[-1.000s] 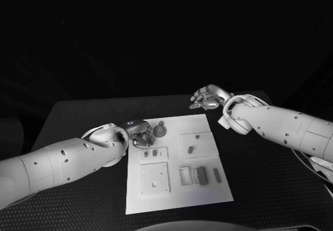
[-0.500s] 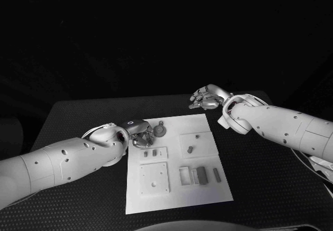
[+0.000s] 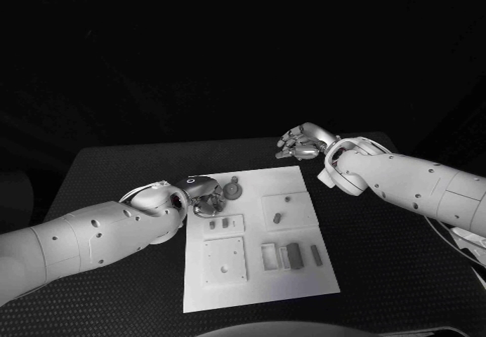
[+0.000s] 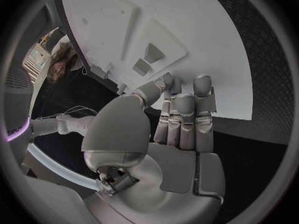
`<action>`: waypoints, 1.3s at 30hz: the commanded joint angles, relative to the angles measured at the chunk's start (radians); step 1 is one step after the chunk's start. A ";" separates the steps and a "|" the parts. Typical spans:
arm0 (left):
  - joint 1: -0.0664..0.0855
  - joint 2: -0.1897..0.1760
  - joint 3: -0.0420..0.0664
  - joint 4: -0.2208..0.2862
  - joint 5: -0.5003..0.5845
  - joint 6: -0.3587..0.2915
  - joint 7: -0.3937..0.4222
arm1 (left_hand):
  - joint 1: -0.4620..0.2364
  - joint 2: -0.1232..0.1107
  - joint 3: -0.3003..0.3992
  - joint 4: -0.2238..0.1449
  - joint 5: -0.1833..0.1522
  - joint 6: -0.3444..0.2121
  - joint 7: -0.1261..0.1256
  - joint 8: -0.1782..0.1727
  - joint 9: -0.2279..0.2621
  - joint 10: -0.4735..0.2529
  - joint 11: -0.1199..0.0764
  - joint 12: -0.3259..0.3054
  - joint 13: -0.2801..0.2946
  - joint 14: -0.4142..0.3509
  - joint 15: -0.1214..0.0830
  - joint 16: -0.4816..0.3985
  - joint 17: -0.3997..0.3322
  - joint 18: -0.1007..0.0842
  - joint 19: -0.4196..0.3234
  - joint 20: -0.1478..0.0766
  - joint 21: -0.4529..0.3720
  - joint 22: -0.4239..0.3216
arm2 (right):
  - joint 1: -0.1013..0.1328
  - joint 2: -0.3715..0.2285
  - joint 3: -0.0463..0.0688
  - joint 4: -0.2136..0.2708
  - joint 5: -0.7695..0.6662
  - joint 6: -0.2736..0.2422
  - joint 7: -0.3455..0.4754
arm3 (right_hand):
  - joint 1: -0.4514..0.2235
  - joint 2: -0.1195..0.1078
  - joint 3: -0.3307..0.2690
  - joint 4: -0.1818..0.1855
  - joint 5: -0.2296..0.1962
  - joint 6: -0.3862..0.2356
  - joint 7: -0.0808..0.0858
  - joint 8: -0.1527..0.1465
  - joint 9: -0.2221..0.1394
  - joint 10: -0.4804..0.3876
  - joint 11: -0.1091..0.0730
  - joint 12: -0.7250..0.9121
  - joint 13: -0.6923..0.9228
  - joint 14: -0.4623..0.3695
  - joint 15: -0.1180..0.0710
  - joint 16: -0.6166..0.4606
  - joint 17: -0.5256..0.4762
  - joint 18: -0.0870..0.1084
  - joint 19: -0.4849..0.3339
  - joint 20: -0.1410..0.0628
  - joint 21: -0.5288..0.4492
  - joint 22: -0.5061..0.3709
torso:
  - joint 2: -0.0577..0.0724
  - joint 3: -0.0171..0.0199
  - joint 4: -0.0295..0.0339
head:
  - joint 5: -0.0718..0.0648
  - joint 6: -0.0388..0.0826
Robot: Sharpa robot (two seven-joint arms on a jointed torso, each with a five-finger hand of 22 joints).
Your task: Assemble the parts on the task board
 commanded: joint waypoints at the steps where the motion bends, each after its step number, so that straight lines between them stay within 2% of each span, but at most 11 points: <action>1: -0.013 0.001 -0.010 -0.004 0.019 0.014 0.011 | -0.013 -0.007 0.001 -0.002 0.003 0.003 0.002 0.006 0.001 0.002 0.001 -0.006 -0.002 -0.001 0.000 0.002 -0.002 0.085 0.000 -0.004 0.004 0.023 | 0.000 -0.001 0.000 0.002 -0.001 0.011 0.009 | -0.008 -0.001 0.000 -0.001 0.000 0.000 0.006 -0.001 -0.001 0.007 0.002 -0.005 -0.001 -0.006 0.000 0.005 -0.001 0.013 0.010 0.000 -0.005 0.020 | 0.000 0.0001 0.0009 | -0.001 -0.001; 8: -0.013 0.006 -0.011 -0.006 0.046 -0.003 0.019 | -0.019 -0.013 -0.004 0.000 -0.001 -0.023 0.014 -0.007 -0.005 -0.022 0.009 -0.016 -0.008 -0.005 0.008 0.003 -0.004 0.085 -0.004 -0.002 0.004 0.023 | 0.000 -0.001 0.000 0.002 -0.001 0.013 0.007 | -0.007 -0.002 0.000 -0.001 0.000 0.000 0.006 -0.001 -0.001 0.008 0.002 -0.005 -0.001 -0.006 0.000 0.005 -0.001 0.013 0.009 0.000 -0.005 0.020 | 0.000 -0.0007 0.0007 | -0.002 0.000; 15: -0.013 0.003 -0.012 -0.005 0.060 -0.004 0.012 | -0.017 -0.031 -0.010 -0.002 -0.003 -0.085 0.037 -0.036 -0.019 -0.061 0.022 -0.016 -0.016 -0.024 0.020 0.001 -0.007 0.089 -0.019 0.010 0.000 0.023 | 0.000 -0.001 0.000 0.001 -0.001 0.015 0.007 | -0.008 -0.003 0.000 -0.001 0.000 -0.001 0.006 -0.001 -0.001 0.008 0.002 -0.006 -0.002 -0.006 0.001 0.005 -0.002 0.013 0.009 0.000 -0.005 0.020 | 0.000 -0.0003 0.0007 | -0.003 0.000; 26: -0.013 -0.002 -0.013 -0.013 0.060 0.002 -0.006 | -0.009 -0.043 -0.014 -0.002 -0.003 -0.126 0.043 -0.049 -0.027 -0.082 0.029 -0.013 -0.019 -0.035 0.027 0.005 -0.008 0.094 -0.026 0.018 -0.001 0.022 | 0.000 -0.002 0.000 0.000 -0.001 0.016 0.005 | -0.008 -0.005 0.000 -0.001 0.000 -0.003 0.006 -0.002 -0.002 0.007 0.003 -0.009 -0.003 -0.007 0.001 0.005 -0.002 0.013 0.009 0.000 -0.006 0.020 | 0.000 0.0005 0.0003 | -0.004 0.002; 38: -0.013 -0.017 -0.012 -0.021 0.060 -0.014 -0.009 | 0.000 -0.047 -0.013 -0.004 -0.003 -0.145 0.045 -0.054 -0.031 -0.086 0.030 -0.012 -0.019 -0.037 0.028 0.008 -0.008 0.097 -0.027 0.020 -0.001 0.022 | 0.000 -0.010 0.000 0.002 -0.011 0.024 0.002 | 0.000 -0.009 0.002 -0.004 0.000 -0.004 0.007 -0.002 -0.002 0.003 0.005 -0.019 -0.006 -0.008 0.003 0.006 -0.003 0.013 0.008 0.000 -0.006 0.020 | 0.000 -0.0008 0.0006 | -0.005 0.005; 39: -0.013 -0.019 -0.012 -0.022 0.061 -0.015 -0.009 | 0.000 -0.048 -0.013 -0.004 -0.003 -0.145 0.045 -0.054 -0.031 -0.086 0.030 -0.012 -0.019 -0.038 0.028 0.008 -0.008 0.097 -0.027 0.020 -0.001 0.022 | 0.000 -0.010 0.000 0.003 -0.014 0.025 0.002 | 0.002 -0.010 0.002 -0.005 0.000 -0.004 0.007 -0.002 -0.002 0.003 0.005 -0.020 -0.007 -0.008 0.003 0.006 -0.003 0.013 0.008 0.000 -0.006 0.020 | 0.001 -0.0009 0.0007 | -0.006 0.009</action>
